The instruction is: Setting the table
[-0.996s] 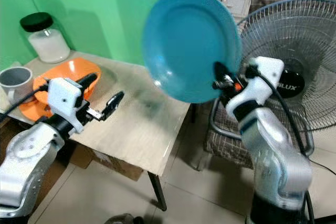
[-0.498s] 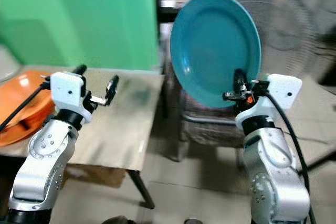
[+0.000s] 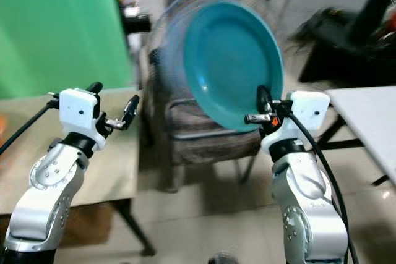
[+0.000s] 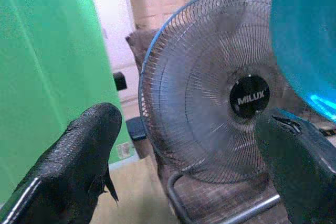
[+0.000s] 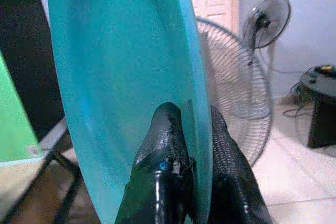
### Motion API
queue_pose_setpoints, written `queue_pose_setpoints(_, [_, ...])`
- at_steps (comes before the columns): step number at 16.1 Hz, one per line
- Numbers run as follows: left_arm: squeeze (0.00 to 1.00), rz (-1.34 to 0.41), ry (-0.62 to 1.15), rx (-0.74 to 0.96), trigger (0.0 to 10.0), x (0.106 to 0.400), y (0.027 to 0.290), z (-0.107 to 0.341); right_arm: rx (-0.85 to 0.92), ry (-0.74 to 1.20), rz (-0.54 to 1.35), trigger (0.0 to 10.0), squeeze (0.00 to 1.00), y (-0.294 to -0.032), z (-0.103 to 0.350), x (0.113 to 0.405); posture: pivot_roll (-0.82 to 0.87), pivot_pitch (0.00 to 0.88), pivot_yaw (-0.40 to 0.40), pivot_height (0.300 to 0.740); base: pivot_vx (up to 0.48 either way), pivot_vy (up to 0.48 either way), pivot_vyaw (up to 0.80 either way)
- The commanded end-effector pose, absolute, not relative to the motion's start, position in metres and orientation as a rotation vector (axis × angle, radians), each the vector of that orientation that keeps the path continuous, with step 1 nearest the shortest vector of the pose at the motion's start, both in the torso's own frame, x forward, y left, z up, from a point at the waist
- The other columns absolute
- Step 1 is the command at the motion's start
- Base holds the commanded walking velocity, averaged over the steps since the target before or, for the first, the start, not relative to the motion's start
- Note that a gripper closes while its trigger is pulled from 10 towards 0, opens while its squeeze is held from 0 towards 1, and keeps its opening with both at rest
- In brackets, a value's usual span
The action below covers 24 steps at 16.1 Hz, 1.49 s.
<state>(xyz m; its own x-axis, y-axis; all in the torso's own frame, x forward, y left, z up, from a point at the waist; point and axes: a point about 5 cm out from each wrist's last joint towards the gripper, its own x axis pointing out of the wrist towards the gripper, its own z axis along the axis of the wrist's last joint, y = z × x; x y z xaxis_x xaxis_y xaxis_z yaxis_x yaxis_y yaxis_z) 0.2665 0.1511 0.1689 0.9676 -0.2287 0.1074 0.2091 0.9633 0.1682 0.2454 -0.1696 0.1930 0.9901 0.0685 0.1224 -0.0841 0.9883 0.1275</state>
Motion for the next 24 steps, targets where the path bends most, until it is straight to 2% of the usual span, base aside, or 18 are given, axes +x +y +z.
queue_pose_setpoints(1, [0.00, -0.217, -0.103, 0.163, 10.0, 0.264, 0.153, 0.166, 0.135, -0.105, 0.047, 10.0, 0.00, -0.173, 0.191, 0.249, 0.09, 0.000, 0.012, 0.740, 0.000, 0.000, -0.79])
queue_pose_setpoints(7, [0.00, -0.141, -0.090, 0.187, 10.0, 0.269, 0.168, 0.167, 0.139, -0.028, 0.010, 10.0, 0.00, -0.173, 0.181, 0.254, 0.09, 0.000, -0.005, 0.740, 0.000, 0.000, -0.79])
queue_pose_setpoints(10, [0.00, -0.137, -0.085, 0.180, 10.0, 0.270, 0.171, 0.166, 0.151, -0.004, -0.023, 10.0, 0.00, -0.171, 0.174, 0.256, 0.08, 0.000, 0.025, 0.740, 0.000, 0.000, -0.79])
queue_pose_setpoints(15, [0.00, -0.163, -0.078, 0.152, 10.0, 0.274, 0.167, 0.167, 0.135, 0.026, -0.031, 10.0, 0.00, -0.172, 0.168, 0.250, 0.07, 0.000, 0.046, 0.740, 0.299, 0.000, -0.79])
queue_pose_setpoints(24, [0.00, -0.159, -0.076, 0.154, 10.0, 0.273, 0.174, 0.167, 0.140, 0.039, 0.014, 10.0, 0.00, -0.166, 0.168, 0.258, 0.10, 0.000, 0.015, 0.740, 0.348, 0.000, -0.79])
